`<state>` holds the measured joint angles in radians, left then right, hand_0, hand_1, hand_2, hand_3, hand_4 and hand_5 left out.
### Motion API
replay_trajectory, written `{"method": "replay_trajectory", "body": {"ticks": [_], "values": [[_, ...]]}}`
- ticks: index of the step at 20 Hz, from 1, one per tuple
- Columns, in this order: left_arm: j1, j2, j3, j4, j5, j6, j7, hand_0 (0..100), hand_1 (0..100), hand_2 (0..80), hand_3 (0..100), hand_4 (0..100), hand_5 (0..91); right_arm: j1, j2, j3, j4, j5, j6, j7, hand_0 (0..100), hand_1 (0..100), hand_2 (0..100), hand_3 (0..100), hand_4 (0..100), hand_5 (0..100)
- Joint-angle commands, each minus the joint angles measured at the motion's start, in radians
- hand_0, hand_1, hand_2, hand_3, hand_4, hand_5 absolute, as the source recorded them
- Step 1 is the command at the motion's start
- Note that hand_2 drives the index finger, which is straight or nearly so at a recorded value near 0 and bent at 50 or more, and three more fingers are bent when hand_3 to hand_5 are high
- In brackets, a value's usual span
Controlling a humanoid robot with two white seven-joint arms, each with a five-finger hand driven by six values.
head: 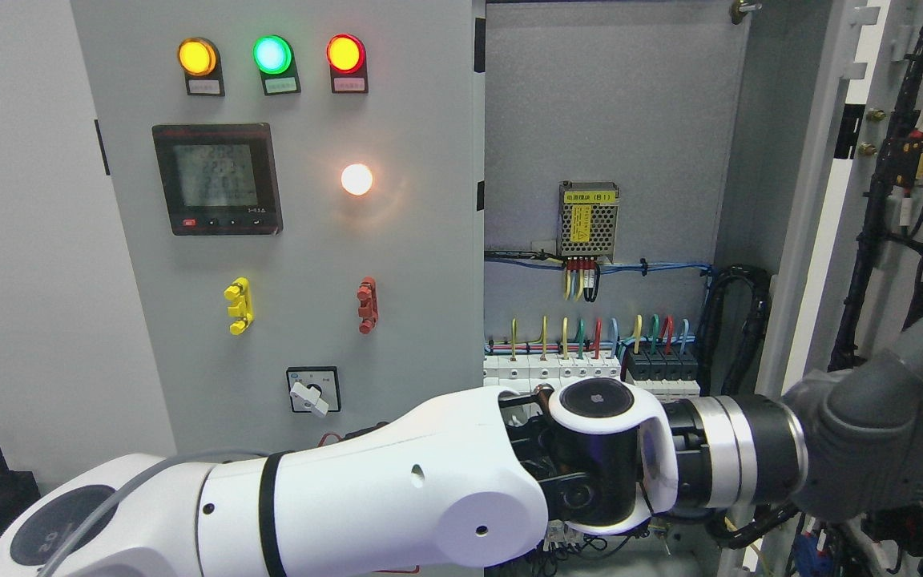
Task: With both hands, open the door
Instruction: 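Push the push-button door farther open with the left arm, then withdraw the left hand down away from the opened door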
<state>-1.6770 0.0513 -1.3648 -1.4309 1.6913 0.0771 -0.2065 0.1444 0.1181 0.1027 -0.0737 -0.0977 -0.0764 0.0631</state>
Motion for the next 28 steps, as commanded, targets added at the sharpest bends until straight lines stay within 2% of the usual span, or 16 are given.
{"method": "replay_trajectory", "body": {"ticks": [1,2,4,8,12,17,20,22,25,28], "values": [[0.052,0.195,0.091,-0.008,-0.009,0.076,-0.046,0,0,0.0,0,3,0.0,0.000,0.000,0.000,0.000,0.001,0.000,0.000,0,0,0,0,0,0],[0.084,0.226,0.119,-0.020,-0.024,0.104,-0.056,0,0,0.0,0,3,0.0,0.000,0.000,0.000,0.000,0.000,0.000,0.000,0,0,0,0,0,0],[0.173,0.287,0.192,-0.058,-0.100,0.167,-0.073,0,0,0.0,0,3,0.0,0.000,0.000,0.000,0.000,0.001,0.000,0.000,0,0,0,0,0,0],[0.409,0.448,0.315,-0.190,-0.228,0.263,-0.082,0,0,0.0,0,3,0.0,0.000,0.000,0.000,0.000,0.001,0.000,0.000,0,0,0,0,0,0],[0.633,0.619,0.326,-0.292,-0.350,0.265,-0.125,0,0,0.0,0,3,0.0,0.000,0.000,0.000,0.000,0.000,0.000,0.000,0,0,0,0,0,0],[0.839,0.787,0.328,-0.299,-0.439,0.265,-0.201,0,0,0.0,0,3,0.0,0.000,0.000,0.000,0.000,0.000,0.000,0.000,0,0,0,0,0,0],[1.000,0.896,0.348,-0.290,-0.554,0.265,-0.263,0,0,0.0,0,3,0.0,0.000,0.000,0.000,0.000,0.001,0.000,0.000,0,0,0,0,0,0],[1.126,0.924,0.375,-0.257,-0.683,0.251,-0.298,0,0,0.0,0,3,0.0,0.000,0.000,0.000,0.000,0.000,0.000,0.000,0,0,0,0,0,0],[1.287,0.915,0.446,-0.145,-0.840,0.248,-0.324,0,0,0.0,0,3,0.0,0.000,0.000,0.000,0.000,0.000,0.000,0.000,0,0,0,0,0,0],[1.376,0.923,0.458,-0.082,-0.904,0.244,-0.335,0,0,0.0,0,3,0.0,0.000,0.000,0.000,0.000,0.000,0.000,0.000,0,0,0,0,0,0]]}}
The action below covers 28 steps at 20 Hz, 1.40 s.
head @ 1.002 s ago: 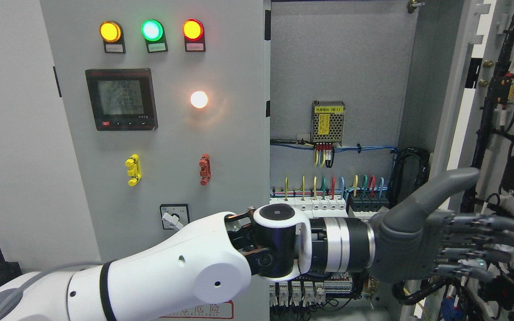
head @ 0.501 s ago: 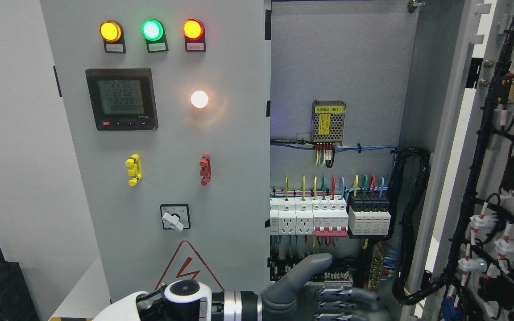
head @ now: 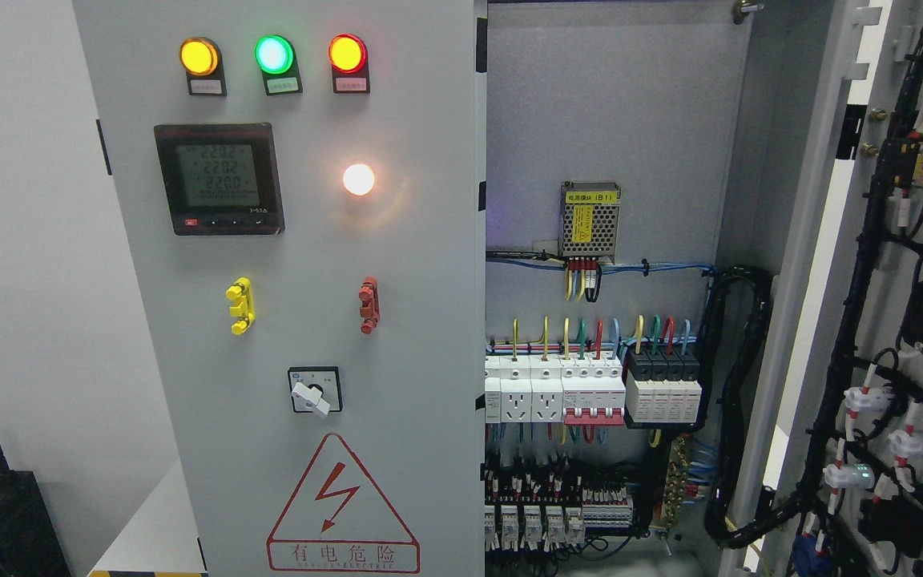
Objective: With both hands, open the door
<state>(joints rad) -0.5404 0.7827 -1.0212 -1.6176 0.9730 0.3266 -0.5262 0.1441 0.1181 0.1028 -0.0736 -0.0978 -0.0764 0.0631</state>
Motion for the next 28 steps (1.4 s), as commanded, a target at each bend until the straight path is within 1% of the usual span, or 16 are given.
{"method": "replay_trajectory", "body": {"ticks": [1,6,7,9,11,12,14,16,17,19,21,23,24,26,28], "values": [[0.269,0.196,0.118,0.108,-0.191,-0.006,-0.015,0,0,0.0,0,3,0.0,0.000,0.000,0.000,0.000,0.000,0.000,0.000,0,0,0,0,0,0],[0.466,0.279,0.124,0.123,-0.191,-0.008,-0.005,0,0,0.0,0,3,0.0,0.000,0.000,0.000,0.000,0.000,0.000,0.000,0,0,0,0,0,0],[0.509,0.283,0.124,0.146,-0.191,-0.009,-0.003,0,0,0.0,0,3,0.0,0.000,0.000,0.000,0.000,0.000,0.000,0.000,0,0,0,0,0,0],[0.592,0.271,0.121,0.227,-0.192,-0.033,0.006,0,0,0.0,0,3,0.0,0.000,0.000,0.000,0.000,0.001,0.000,0.000,0,0,0,0,0,0],[0.676,0.232,0.124,0.327,-0.200,-0.099,0.031,0,0,0.0,0,3,0.0,0.000,0.000,0.000,0.000,0.000,0.000,0.000,0,0,0,0,0,0],[0.707,0.195,0.125,0.399,-0.224,-0.135,0.044,0,0,0.0,0,3,0.0,0.000,0.000,0.000,0.000,0.000,0.000,0.000,0,0,0,0,0,0],[0.743,0.082,0.128,0.575,-0.279,-0.181,0.048,0,0,0.0,0,3,0.0,0.000,0.000,0.000,0.000,0.000,0.000,0.000,0,0,0,0,0,0],[0.779,-0.064,0.180,0.803,-0.313,-0.236,0.046,0,0,0.0,0,3,0.0,0.000,0.000,0.000,0.000,0.000,0.000,0.000,0,0,0,0,0,0],[0.799,-0.127,0.216,0.906,-0.347,-0.283,0.046,0,0,0.0,0,3,0.0,0.000,0.000,0.000,0.000,-0.002,0.000,0.000,0,0,0,0,0,0],[0.804,-0.257,0.297,1.084,-0.451,-0.392,0.045,0,0,0.0,0,3,0.0,0.000,0.000,0.000,0.000,0.000,0.000,0.000,0,0,0,0,0,0],[0.787,-0.386,0.387,1.300,-0.546,-0.467,0.046,0,0,0.0,0,3,0.0,0.000,0.000,-0.002,0.000,0.001,0.000,0.000,0,0,0,0,0,0],[0.740,-0.492,0.458,1.462,-0.614,-0.549,0.049,0,0,0.0,0,3,0.0,0.000,0.000,-0.002,0.000,-0.002,0.000,0.000,0,0,0,0,0,0],[0.735,-0.529,0.476,1.505,-0.629,-0.584,0.051,0,0,0.0,0,3,0.0,0.000,0.000,0.000,0.000,-0.002,0.000,0.000,0,0,0,0,0,0],[0.728,-0.591,0.524,1.547,-0.634,-0.598,0.063,0,0,0.0,0,3,0.0,0.000,0.000,0.000,0.000,-0.002,0.000,0.000,0,0,0,0,0,0],[0.705,-0.647,0.567,1.574,-0.648,-0.598,0.121,0,0,0.0,0,3,0.0,0.003,0.000,0.000,0.000,-0.003,0.000,0.000,0,0,0,0,0,0]]}}
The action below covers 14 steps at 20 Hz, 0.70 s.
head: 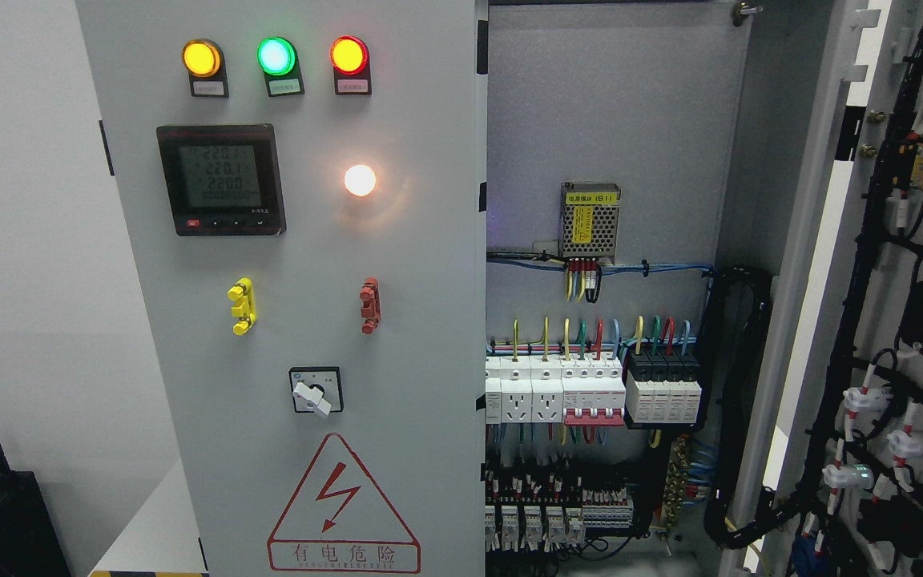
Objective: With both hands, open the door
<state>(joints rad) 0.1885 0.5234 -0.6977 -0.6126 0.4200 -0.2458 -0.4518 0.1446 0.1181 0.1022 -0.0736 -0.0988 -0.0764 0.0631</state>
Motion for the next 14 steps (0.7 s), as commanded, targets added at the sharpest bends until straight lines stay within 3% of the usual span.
{"method": "replay_trajectory", "body": {"ticks": [1,3,8,10,14], "values": [[-0.037,-0.413,0.266,0.576,-0.107,-0.024,0.074,0,0,0.0,0,3,0.0,0.001,-0.002,-0.001,-0.002,-0.002,-0.002,0.000,0,0,0,0,0,0],[-0.046,-0.457,0.320,0.594,-0.154,-0.023,0.111,0,0,0.0,0,3,0.0,0.004,-0.002,-0.001,-0.023,-0.001,-0.002,0.000,0,0,0,0,0,0],[-0.067,-0.540,0.510,0.632,-0.346,-0.017,0.232,0,0,0.0,0,3,0.0,0.026,-0.002,0.002,-0.080,0.002,-0.002,-0.002,0,0,0,0,0,0],[-0.078,-0.548,0.591,0.637,-0.394,-0.015,0.234,0,0,0.0,0,3,0.0,0.026,-0.002,0.008,-0.080,0.002,-0.002,-0.002,0,0,0,0,0,0],[-0.083,-0.553,0.753,0.628,-0.550,-0.010,0.234,0,0,0.0,0,3,0.0,0.026,-0.006,0.010,-0.080,-0.001,-0.002,-0.002,0,0,0,0,0,0]]}}
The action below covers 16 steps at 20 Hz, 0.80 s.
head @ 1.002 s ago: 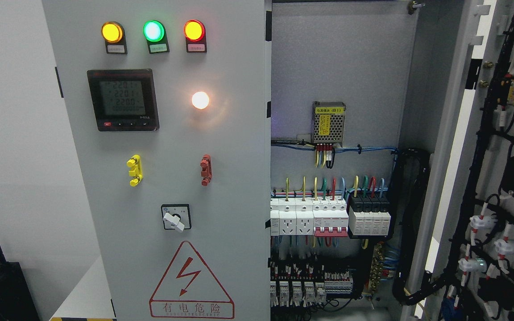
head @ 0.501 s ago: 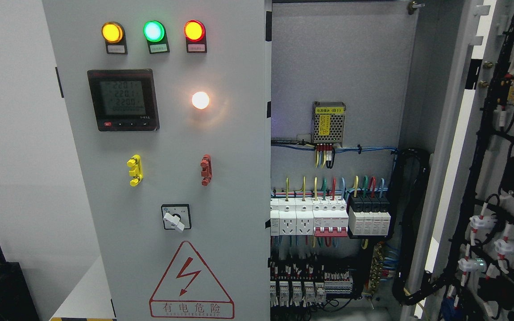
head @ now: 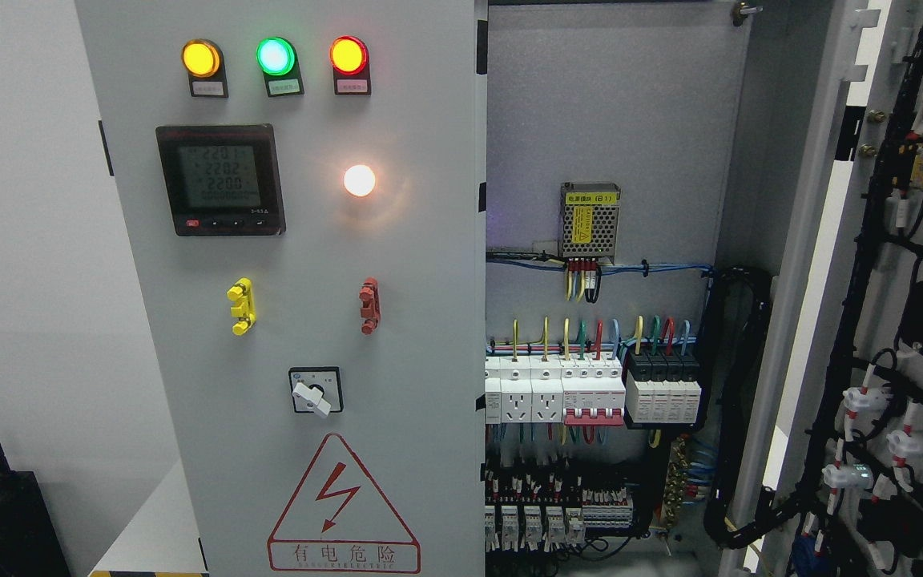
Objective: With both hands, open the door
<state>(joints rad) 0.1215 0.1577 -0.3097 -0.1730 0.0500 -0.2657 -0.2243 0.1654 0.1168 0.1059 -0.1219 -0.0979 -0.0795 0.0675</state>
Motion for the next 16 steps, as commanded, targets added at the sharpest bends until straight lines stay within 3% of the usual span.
{"method": "replay_trajectory", "body": {"ticks": [1,6,11,13,16], "values": [[-0.016,-0.188,0.386,0.188,-0.202,0.010,0.006,0,0,0.0,0,3,0.0,0.005,-0.008,0.008,-0.033,-0.003,0.001,-0.006,0,0,0,0,0,0],[-0.017,-0.191,0.393,0.191,-0.208,0.013,0.008,0,0,0.0,0,3,0.0,0.037,-0.017,0.011,-0.126,-0.008,0.001,-0.006,0,0,0,0,0,0],[-0.019,-0.191,0.388,0.184,-0.190,0.135,0.025,0,0,0.0,0,3,0.0,0.078,-0.026,0.012,-0.246,0.001,0.003,-0.012,0,0,0,0,0,0],[-0.020,-0.191,0.382,0.182,-0.173,0.143,0.034,0,0,0.0,0,3,0.0,0.133,-0.043,0.026,-0.356,0.003,0.004,-0.012,0,0,0,0,0,0],[-0.028,-0.191,0.374,0.184,-0.170,0.167,0.098,0,0,0.0,0,3,0.0,0.212,-0.083,0.083,-0.522,0.001,-0.002,-0.011,0,0,0,0,0,0]]}}
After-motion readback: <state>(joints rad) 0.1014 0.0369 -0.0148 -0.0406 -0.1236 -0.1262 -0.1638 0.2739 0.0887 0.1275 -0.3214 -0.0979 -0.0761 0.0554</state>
